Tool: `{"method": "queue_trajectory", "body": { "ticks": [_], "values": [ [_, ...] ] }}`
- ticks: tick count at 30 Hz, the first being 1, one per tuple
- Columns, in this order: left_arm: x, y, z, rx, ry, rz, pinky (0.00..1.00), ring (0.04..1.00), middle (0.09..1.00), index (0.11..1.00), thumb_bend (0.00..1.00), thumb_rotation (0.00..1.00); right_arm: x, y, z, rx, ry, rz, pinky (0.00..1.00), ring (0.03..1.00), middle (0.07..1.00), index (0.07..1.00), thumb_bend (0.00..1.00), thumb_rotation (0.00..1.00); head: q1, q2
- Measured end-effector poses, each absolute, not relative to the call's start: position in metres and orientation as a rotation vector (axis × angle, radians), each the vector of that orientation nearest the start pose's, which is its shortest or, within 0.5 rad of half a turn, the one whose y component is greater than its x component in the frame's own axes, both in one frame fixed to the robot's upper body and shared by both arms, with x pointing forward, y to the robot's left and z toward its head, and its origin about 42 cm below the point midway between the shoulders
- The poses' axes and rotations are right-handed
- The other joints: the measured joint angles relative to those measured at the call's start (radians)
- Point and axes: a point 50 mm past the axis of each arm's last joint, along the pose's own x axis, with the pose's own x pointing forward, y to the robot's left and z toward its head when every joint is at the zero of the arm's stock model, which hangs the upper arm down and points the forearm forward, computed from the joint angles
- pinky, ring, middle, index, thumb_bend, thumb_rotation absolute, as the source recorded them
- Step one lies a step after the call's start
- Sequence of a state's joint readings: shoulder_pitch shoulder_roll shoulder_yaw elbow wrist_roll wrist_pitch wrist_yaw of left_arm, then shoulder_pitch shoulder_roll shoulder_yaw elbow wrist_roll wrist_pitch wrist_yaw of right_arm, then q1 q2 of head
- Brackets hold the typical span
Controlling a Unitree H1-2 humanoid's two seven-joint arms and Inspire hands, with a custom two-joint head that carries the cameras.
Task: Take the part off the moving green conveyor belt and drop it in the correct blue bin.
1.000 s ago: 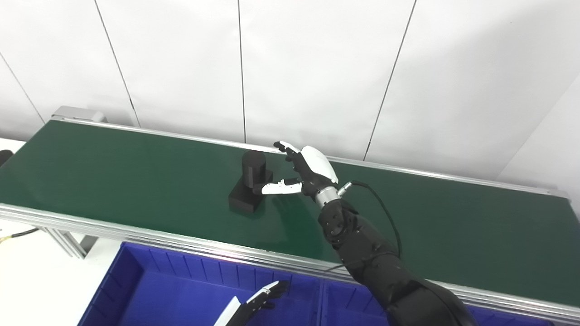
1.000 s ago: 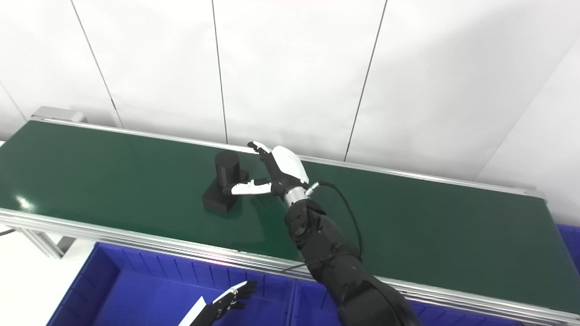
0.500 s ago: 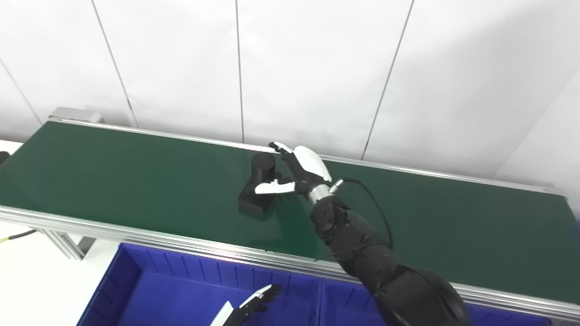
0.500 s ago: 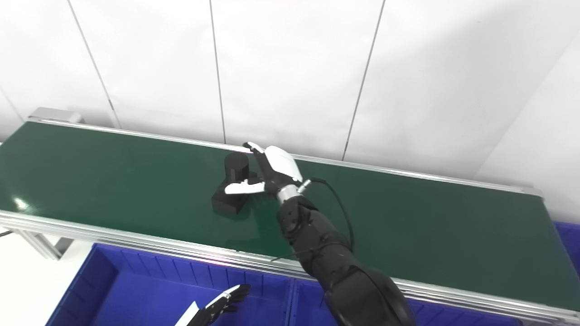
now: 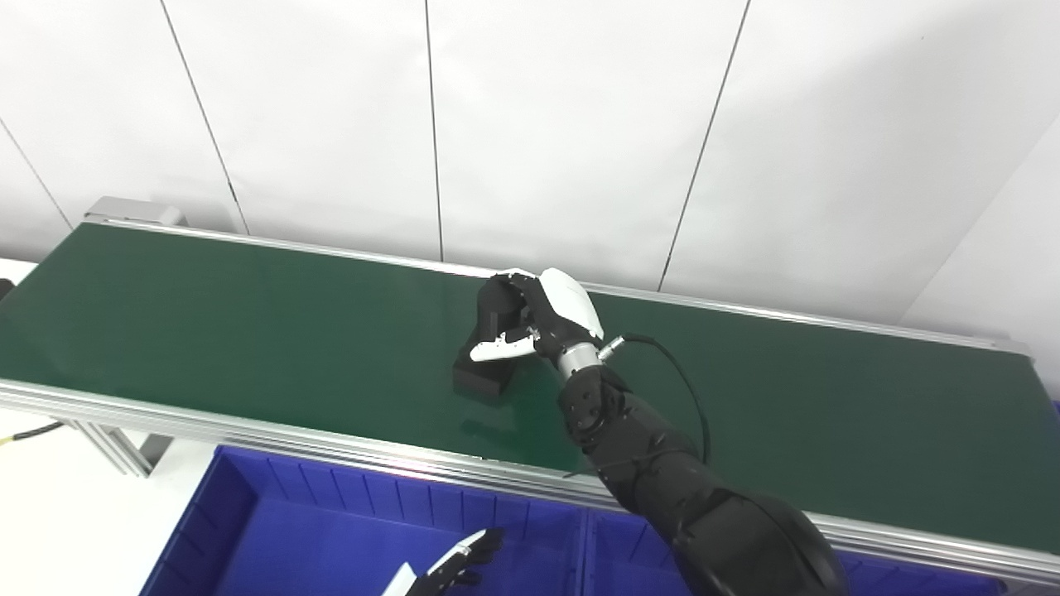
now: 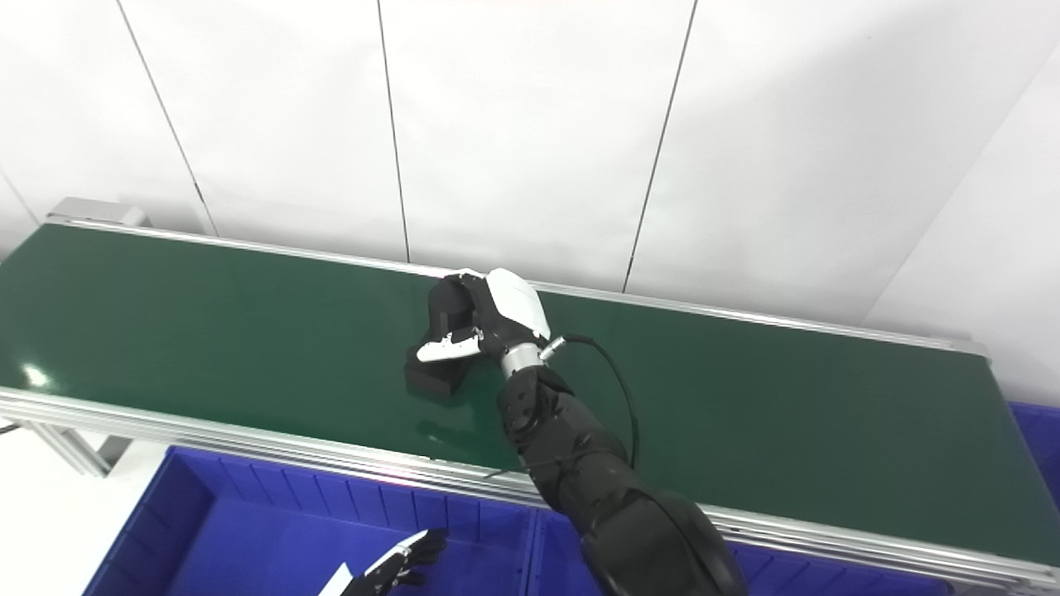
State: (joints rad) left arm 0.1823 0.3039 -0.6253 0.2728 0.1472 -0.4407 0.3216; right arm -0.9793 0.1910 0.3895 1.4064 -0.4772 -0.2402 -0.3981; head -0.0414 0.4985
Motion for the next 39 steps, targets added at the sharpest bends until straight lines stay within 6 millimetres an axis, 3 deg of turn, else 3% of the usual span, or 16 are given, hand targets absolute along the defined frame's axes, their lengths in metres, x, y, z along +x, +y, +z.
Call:
{"method": "queue_trajectory", "body": {
  "ticks": [2, 4, 12, 17, 27, 33, 39],
  "values": [
    [0.151, 0.19, -0.006, 0.312, 0.014, -0.362, 0.8, 0.862, 0.889, 0.896, 0.82, 0.51, 0.475, -0.009, 0.127, -0.786, -0.098, 0.311, 0.37, 0.429, 0.447, 0.552, 0.52, 0.0, -0.005, 0.003],
    [0.151, 0.19, -0.006, 0.315, 0.012, -0.363, 0.8, 0.861, 0.888, 0.895, 0.83, 0.51, 0.472, -0.011, 0.122, -0.775, -0.101, 0.287, 0.31, 0.369, 0.47, 0.506, 0.52, 0.0, -0.009, 0.006],
    [0.152, 0.19, -0.006, 0.305, 0.018, -0.363, 0.8, 0.865, 0.888, 0.878, 0.84, 0.49, 0.469, -0.017, 0.118, -0.735, -0.11, 0.219, 0.29, 0.35, 0.415, 0.524, 0.52, 0.0, -0.017, 0.011],
    [0.152, 0.189, -0.006, 0.304, 0.018, -0.368, 0.82, 0.874, 0.894, 0.889, 0.85, 0.49, 0.467, -0.023, 0.113, -0.731, -0.117, 0.179, 0.21, 0.279, 0.471, 0.488, 0.52, 0.0, -0.025, 0.02],
    [0.153, 0.187, 0.0, 0.295, -0.004, -0.375, 0.82, 0.873, 0.894, 0.894, 0.83, 0.48, 0.448, -0.045, 0.098, -0.575, -0.221, 0.093, 0.32, 0.362, 0.479, 0.552, 0.5, 0.0, -0.063, 0.063],
    [0.153, 0.184, 0.002, 0.288, -0.009, -0.382, 0.88, 0.903, 0.912, 0.91, 0.81, 0.5, 0.41, -0.073, 0.111, -0.405, -0.393, 0.014, 0.41, 0.403, 0.51, 0.53, 0.51, 0.0, -0.086, 0.083],
    [0.153, 0.183, 0.003, 0.296, -0.019, -0.391, 0.89, 0.912, 0.916, 0.92, 0.77, 0.51, 0.35, -0.13, 0.125, -0.366, -0.487, -0.024, 0.4, 0.405, 0.512, 0.537, 0.51, 0.0, -0.104, 0.115]
  ]
}}
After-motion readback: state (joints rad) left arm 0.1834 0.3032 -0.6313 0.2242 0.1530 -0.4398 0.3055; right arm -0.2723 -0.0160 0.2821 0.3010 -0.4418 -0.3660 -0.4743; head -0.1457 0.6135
